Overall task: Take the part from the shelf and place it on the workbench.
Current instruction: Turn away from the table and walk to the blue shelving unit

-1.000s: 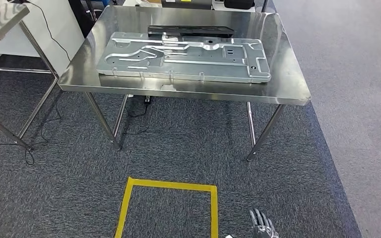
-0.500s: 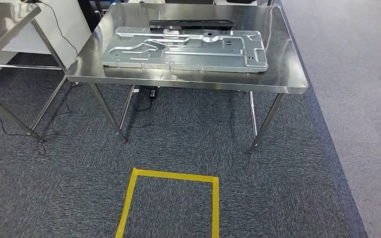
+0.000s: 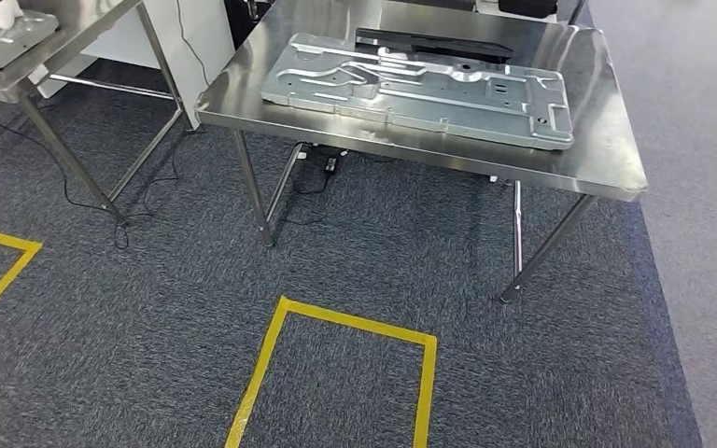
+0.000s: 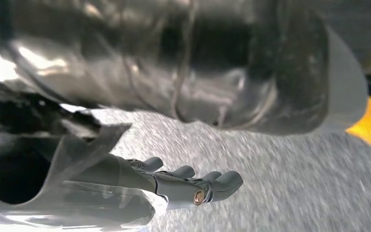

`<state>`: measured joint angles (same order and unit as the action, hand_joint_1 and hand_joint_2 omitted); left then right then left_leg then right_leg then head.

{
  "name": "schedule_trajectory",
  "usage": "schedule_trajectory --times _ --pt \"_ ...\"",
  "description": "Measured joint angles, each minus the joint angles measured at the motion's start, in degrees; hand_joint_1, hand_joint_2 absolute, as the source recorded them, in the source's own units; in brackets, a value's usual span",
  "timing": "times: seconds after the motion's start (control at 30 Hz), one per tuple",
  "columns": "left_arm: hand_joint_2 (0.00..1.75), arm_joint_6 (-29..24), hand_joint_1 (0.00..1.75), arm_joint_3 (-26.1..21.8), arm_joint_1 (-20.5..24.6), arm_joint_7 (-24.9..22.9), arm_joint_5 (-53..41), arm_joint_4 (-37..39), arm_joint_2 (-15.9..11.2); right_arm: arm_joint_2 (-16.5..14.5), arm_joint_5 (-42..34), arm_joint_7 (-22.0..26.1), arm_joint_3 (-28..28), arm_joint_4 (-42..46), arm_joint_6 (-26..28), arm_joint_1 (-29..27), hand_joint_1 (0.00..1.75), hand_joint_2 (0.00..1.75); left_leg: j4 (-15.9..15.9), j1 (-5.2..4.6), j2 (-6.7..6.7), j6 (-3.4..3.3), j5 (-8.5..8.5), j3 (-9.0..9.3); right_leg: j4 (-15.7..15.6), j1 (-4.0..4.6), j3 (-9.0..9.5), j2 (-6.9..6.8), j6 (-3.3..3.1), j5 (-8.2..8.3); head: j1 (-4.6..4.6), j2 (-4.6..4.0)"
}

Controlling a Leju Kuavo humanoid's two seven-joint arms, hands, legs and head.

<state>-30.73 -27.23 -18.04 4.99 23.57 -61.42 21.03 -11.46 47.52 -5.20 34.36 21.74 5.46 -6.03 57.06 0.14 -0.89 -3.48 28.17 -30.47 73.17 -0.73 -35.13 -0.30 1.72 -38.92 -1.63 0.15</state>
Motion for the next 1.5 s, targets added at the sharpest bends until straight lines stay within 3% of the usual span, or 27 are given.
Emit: schedule_trajectory --times 0.03,0.07,0.13,0.17,0.23,0.3,0.37,0.43,0.47,0.53,0.57,0.67,0.73,0.8,0.87,0.9,0.97,1.0,1.03,1.1,1.17,1.23,1.3,1.33,1.4,1.43,1.5 --pt "0.00 -0.01 0.00 -0.01 -0.07 -0.10 -0.04 0.00 0.00 0.02 0.08 0.00 0.32 -0.49 -0.03 0.07 0.00 0.00 0.05 -0.14 -0.76 -0.03 -0.09 -0.07 0.33 0.02 -0.20 0.09 -0.15 0.71 -0.01 0.00" --pt "0.00 -0.01 0.00 -0.02 -0.14 -0.17 -0.07 0.00 0.00 0.03 0.14 0.00 0.57 -0.90 -0.03 0.12 0.00 0.00 0.10 -0.29 -1.57 -0.01 -0.15 -0.01 -1.71 0.05 0.72 0.30 -0.41 2.57 0.00 0.00" --pt "0.00 -0.01 0.00 -0.03 -0.19 -0.23 -0.11 0.02 0.04 0.19 0.19 -0.01 1.02 -1.54 -0.02 0.19 0.00 0.00 0.26 -0.54 -2.97 0.13 -0.20 0.09 -9.44 0.19 4.20 2.36 -1.30 6.95 0.00 0.00" --pt "0.00 -0.01 0.00 -0.04 -0.13 -0.25 -0.13 0.03 0.07 0.30 0.19 -0.01 1.21 -1.84 -0.02 0.22 0.00 0.00 0.41 -0.60 -3.61 0.31 -0.25 0.00 -12.83 0.24 5.58 3.56 -1.69 8.29 0.00 0.00" --pt "0.00 -0.01 0.00 -0.06 -0.01 -0.28 -0.15 0.05 0.10 0.49 0.19 0.02 1.45 -2.30 -0.02 0.44 0.00 0.00 0.58 -0.44 -4.64 0.90 -0.47 -0.55 -15.48 0.44 6.43 4.78 -2.13 8.76 0.01 0.00" --pt "0.00 0.03 0.00 -0.08 -0.09 -0.31 -0.17 0.06 0.08 0.48 0.22 0.03 1.50 -2.64 -0.03 0.83 0.00 0.00 0.60 -0.23 -5.53 1.59 -0.70 -1.02 -16.10 0.34 6.51 3.58 -2.38 9.12 0.01 0.00" --pt "0.00 0.09 0.00 -0.12 -0.20 -0.39 -0.29 0.07 0.05 0.48 0.36 0.00 1.60 -3.05 -0.05 1.04 0.00 0.00 2.53 -0.34 -3.88 2.26 0.72 -2.07 -16.94 -0.07 6.78 2.12 -2.78 9.59 0.05 0.00" --pt "0.00 0.27 0.00 -0.19 -0.06 -0.59 -0.53 0.07 0.01 0.50 0.51 -0.02 1.84 -3.61 -0.05 1.08 0.00 0.00 8.49 -0.16 -1.02 2.99 4.38 -4.81 -17.29 -0.15 6.85 0.43 -3.05 9.70 0.10 0.00" --pt "0.00 0.43 0.00 -0.26 0.04 -0.68 -0.68 0.07 -0.01 0.50 0.55 -0.02 2.02 -3.90 -0.03 1.10 0.00 0.00 12.10 0.07 -0.29 3.34 6.14 -6.48 -17.25 -0.12 6.80 -0.55 -3.12 9.62 0.10 0.00" --pt "0.00 0.94 0.00 -0.70 0.13 -0.73 -1.25 0.15 -0.04 0.52 0.57 0.19 2.50 -4.38 0.06 1.24 0.00 0.00 15.46 0.50 0.44 3.91 6.93 -7.76 -17.09 -0.07 6.78 -2.33 -3.03 9.43 0.10 0.00" --pt "0.00 1.23 0.00 -1.04 0.15 -0.73 -1.69 0.21 -0.04 0.53 0.57 0.50 2.74 -4.57 0.13 1.40 0.00 0.00 13.90 0.70 0.77 4.09 5.70 -6.76 -16.96 -0.09 6.81 -3.10 -2.90 9.31 0.10 0.00" --pt "0.00 2.00 0.00 -2.08 0.34 -0.78 -3.20 0.33 -0.06 0.55 0.74 2.16 3.29 -5.06 0.45 2.05 0.00 0.00 3.07 0.80 3.30 3.83 1.31 -0.83 -16.37 -0.03 7.01 -4.82 -2.17 8.74 0.10 0.00" --pt "0.00 2.13 0.00 -2.63 0.50 -0.84 -3.81 0.39 -0.08 0.59 1.12 3.27 3.58 -5.43 0.69 2.60 0.00 0.00 0.48 0.44 4.05 3.13 0.95 0.31 -16.19 0.06 7.18 -5.63 -1.43 8.53 0.10 0.00" --pt "0.00 1.96 0.00 -3.13 0.51 -0.88 -4.16 0.44 -0.09 0.63 1.48 3.97 3.75 -5.86 0.80 3.35 0.00 0.00 0.30 0.37 3.01 2.41 0.61 0.23 -16.34 0.02 7.47 -6.23 -0.70 8.50 0.10 0.00" --pt "0.00 1.81 0.00 -3.52 0.56 -0.88 -4.37 0.47 -0.08 0.83 1.79 4.23 3.79 -6.44 0.80 3.82 0.00 0.00 -0.34 0.60 2.04 1.60 0.07 0.46 -14.94 -0.19 7.13 -4.48 -0.14 7.13 0.09 0.00" --pt "0.00 1.84 0.00 -3.68 0.66 -0.88 -4.46 0.48 -0.07 0.95 1.93 4.29 3.80 -6.76 0.80 3.91 0.00 0.00 -0.59 0.72 1.53 1.24 -0.21 0.52 -12.58 -0.33 6.10 -2.95 0.03 5.50 0.08 0.00" --pt "0.00 2.04 0.00 -3.98 0.92 -0.92 -4.59 0.51 -0.07 1.22 2.11 4.44 3.85 -7.45 0.78 3.97 0.00 0.00 -0.58 0.54 0.40 0.85 -0.45 0.17 -5.02 -0.43 2.42 -0.51 0.13 1.64 0.08 0.00" --pt "0.00 2.15 0.00 -4.09 1.03 -0.94 -4.66 0.54 -0.07 1.33 2.16 4.50 3.87 -7.72 0.77 4.00 0.00 0.00 -0.51 0.43 -0.28 0.79 -0.49 0.03 -1.68 -0.43 0.68 -0.13 0.14 0.58 0.08 0.00" --pt "0.00 2.22 0.00 -4.19 1.09 -0.98 -4.70 0.56 -0.07 1.44 2.18 4.55 3.88 -7.97 0.77 4.04 0.00 0.00 -0.44 0.32 -1.06 0.76 -0.51 -0.01 -0.20 -0.42 -0.23 0.01 0.08 0.79 0.08 0.00" --pt "0.00 2.26 0.00 -4.32 1.11 -1.05 -4.75 0.58 -0.07 1.59 2.20 4.60 3.89 -8.35 0.77 4.10 0.00 0.00 -0.30 0.17 -2.71 0.78 -0.49 0.13 -4.03 -0.40 1.12 0.54 -0.30 4.52 0.08 0.00" --pt "0.00 2.27 0.00 -4.41 1.19 -1.09 -4.78 0.61 -0.01 1.84 2.20 4.60 3.92 -8.66 0.77 4.07 0.00 0.00 -0.10 0.07 -4.12 0.96 -0.43 0.12 -11.81 -0.37 4.25 3.24 -1.03 8.45 0.09 0.00" --pt "0.00 2.27 0.00 -4.47 1.34 -1.11 -4.81 0.65 0.05 2.08 2.20 4.63 3.95 -8.94 0.77 4.16 0.00 0.00 0.08 0.25 -5.27 1.53 -0.50 -0.36 -15.57 -0.21 5.66 5.27 -1.45 9.51 0.09 0.00" --pt "0.00 2.28 0.00 -4.54 1.36 -1.14 -4.85 0.67 0.05 2.12 2.21 4.64 3.97 -9.08 0.77 4.44 0.00 0.00 0.01 0.47 -6.48 2.39 -0.73 -0.81 -16.02 -0.10 5.82 4.44 -1.64 9.58 0.08 0.00" --pt "0.00 2.29 0.00 -4.56 1.32 -1.15 -4.85 0.68 0.06 2.13 2.22 4.63 3.97 -9.10 0.77 4.55 0.00 0.00 0.27 0.49 -6.11 2.69 -0.60 -0.98 -16.37 -0.20 6.01 3.73 -1.87 9.75 0.08 0.00" --pt "0.00 2.29 0.00 -4.61 1.37 -1.17 -4.86 0.69 0.06 2.14 2.22 4.63 3.98 -9.22 0.77 4.54 0.00 0.00 3.19 0.39 -3.35 3.22 1.36 -2.37 -17.09 -0.48 6.38 2.01 -2.47 10.05 0.11 0.00" --pt "0.00 2.30 0.00 -4.62 1.48 -1.20 -4.87 0.70 0.05 2.15 2.23 4.62 3.98 -9.33 0.77 4.47 0.00 0.00 6.34 0.47 -1.52 3.44 3.21 -3.88 -17.23 -0.45 6.46 1.05 -2.68 10.10 0.11 0.00" --pt "0.00 2.31 0.00 -4.63 1.65 -1.25 -4.90 0.70 0.02 2.15 2.24 4.62 3.98 -9.52 0.77 4.34 0.00 0.00 13.51 0.69 0.10 4.06 6.61 -7.44 -17.21 -0.36 6.39 -0.83 -2.84 9.98 0.12 0.00"
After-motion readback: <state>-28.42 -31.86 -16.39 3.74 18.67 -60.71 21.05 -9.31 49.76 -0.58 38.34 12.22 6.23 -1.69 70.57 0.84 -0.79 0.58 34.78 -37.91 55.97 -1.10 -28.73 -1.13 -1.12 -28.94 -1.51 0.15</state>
